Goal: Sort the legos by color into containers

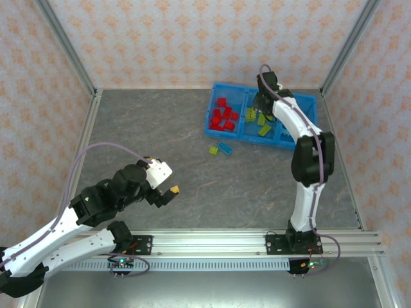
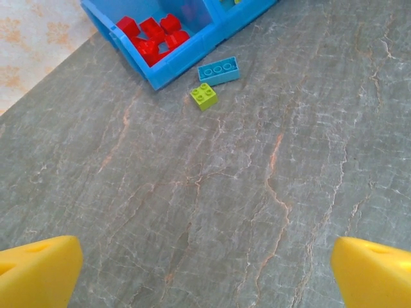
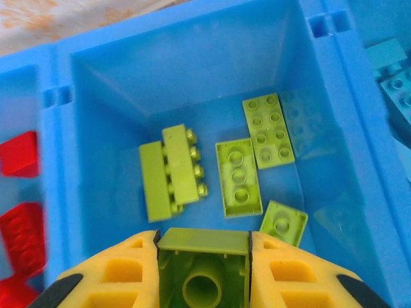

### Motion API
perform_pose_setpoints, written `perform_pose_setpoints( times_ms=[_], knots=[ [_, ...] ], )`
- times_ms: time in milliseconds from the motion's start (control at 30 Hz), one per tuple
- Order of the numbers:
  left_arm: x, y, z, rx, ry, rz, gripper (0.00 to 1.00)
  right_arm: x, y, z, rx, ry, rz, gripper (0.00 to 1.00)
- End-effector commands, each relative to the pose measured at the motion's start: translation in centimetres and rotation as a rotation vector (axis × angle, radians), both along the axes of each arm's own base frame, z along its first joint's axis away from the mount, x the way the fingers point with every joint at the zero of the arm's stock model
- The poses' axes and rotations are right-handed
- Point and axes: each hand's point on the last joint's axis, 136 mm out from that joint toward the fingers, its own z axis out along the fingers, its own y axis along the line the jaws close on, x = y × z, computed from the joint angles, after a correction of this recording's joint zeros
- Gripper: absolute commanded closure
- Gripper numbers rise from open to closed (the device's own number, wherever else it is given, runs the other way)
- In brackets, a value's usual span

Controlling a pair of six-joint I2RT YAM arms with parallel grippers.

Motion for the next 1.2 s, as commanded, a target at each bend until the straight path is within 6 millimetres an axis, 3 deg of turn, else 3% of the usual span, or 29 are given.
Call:
perform_pose_setpoints(
  times_ms=[0,133,300,400,500,600,700,833,933,1033,1167],
  knots=[
    [0.3,0.8,0.5,-0.007,-0.021,0.046,0.00,1.8,-1.8,0.1,-0.030,0.037,-0.005,0.71],
    [0.4,0.9,0.5,-0.007,-0.024,0.053,0.00,4.0,-0.6,0.2,0.030,0.043,0.051,0.51],
    [0.5,0.8,0.3,-0.001,-0.021,0.050,0.00,2.7,0.0,2.5,0.074,0.042,0.067,0.48],
    [0.3,0.6,0.2,0.001,-0.014,0.032,0.00,0.0,0.5,4.5,0.123,0.018,0.069,0.47],
    [0.1,0.6,0.1,0.004,-0.012,0.019,0.00,-4.0,1.8,6.8,0.177,-0.029,0.107,0.47],
    [0.0,0.6,0.2,0.001,-0.011,0.014,0.00,-8.7,3.9,8.3,0.229,-0.074,0.159,0.44],
    [0.0,0.5,0.1,0.002,-0.012,0.012,0.00,-13.1,7.1,8.5,0.292,-0.098,0.219,0.42],
    [0.0,0.5,0.0,0.005,-0.007,0.015,0.00,-18.0,11.9,6.4,0.307,-0.055,0.283,0.41],
    [0.0,0.5,0.1,0.005,-0.008,0.014,0.00,-19.9,15.2,3.8,0.285,0.006,0.325,0.41],
    [-0.1,0.4,0.1,0.002,-0.005,0.007,0.00,-19.9,17.1,0.6,0.242,0.076,0.307,0.40],
    [-0.6,-0.2,0.0,-0.008,0.010,-0.040,0.00,-18.3,19.0,-3.2,0.202,0.131,0.284,0.34]
  ],
)
